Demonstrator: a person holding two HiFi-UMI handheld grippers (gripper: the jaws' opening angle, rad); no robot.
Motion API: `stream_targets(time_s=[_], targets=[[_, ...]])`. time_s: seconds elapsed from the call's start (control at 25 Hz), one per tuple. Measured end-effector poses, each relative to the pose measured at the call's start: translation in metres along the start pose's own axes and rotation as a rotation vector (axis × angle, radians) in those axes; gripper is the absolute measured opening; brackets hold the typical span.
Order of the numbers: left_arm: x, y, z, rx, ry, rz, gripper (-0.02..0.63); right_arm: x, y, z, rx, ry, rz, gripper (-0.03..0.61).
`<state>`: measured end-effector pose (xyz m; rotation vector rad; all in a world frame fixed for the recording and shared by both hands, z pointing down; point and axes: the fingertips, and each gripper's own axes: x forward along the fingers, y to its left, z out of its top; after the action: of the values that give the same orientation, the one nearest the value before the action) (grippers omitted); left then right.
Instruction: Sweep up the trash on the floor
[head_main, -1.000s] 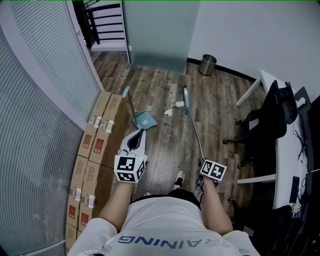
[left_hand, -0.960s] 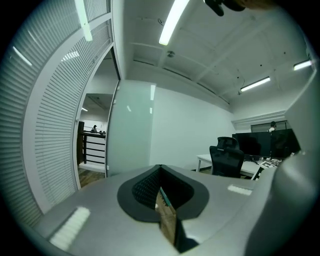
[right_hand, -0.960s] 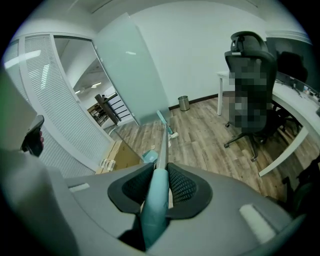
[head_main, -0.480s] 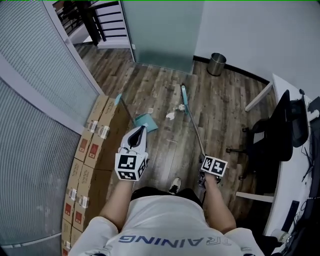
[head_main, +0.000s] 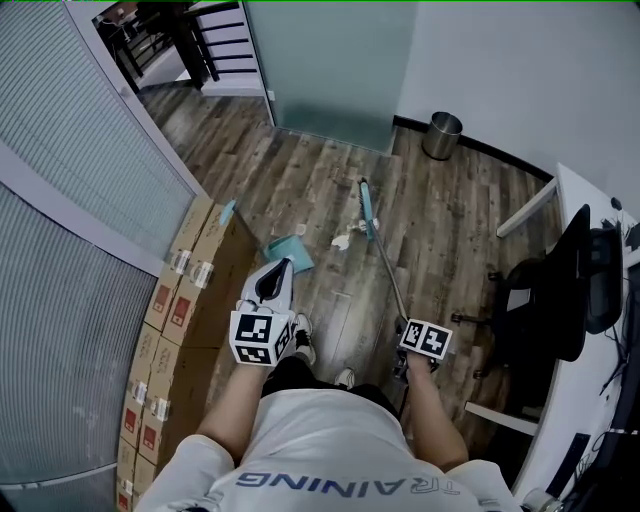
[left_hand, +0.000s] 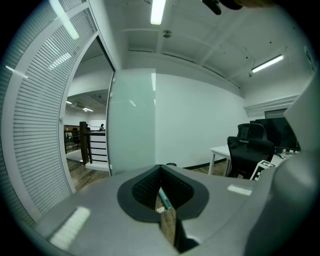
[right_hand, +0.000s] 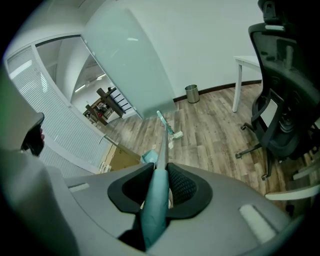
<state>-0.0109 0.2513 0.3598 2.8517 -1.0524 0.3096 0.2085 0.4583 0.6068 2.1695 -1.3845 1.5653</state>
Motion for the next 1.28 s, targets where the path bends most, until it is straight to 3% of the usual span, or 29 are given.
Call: stream_targets(time_s=[0.36,0.6,1.04,1.28], targets=[[0.097,0.02,0.013,-0.032,-0.01,-0.056,0.003,0.034,0.003,0.075,-0.03,0.001,-0.053,0.107],[0.161,0.076,0.031,-0.046,-0.012,-0.064,0.003,0.075,0.039,0.133,-0.056,0.011,-0.085,0.107],[0.225,0.249,0.002,-0.125,0.068,0.107,0.003,0.198,0.141,0.202,-0.151,0.128,-0.044,0.107],[0.233,0.305,-0.016,-0.161,0.104,0.215,0.003,0.246,0.175,0.232,-0.231,0.202,-0.012,0.107]])
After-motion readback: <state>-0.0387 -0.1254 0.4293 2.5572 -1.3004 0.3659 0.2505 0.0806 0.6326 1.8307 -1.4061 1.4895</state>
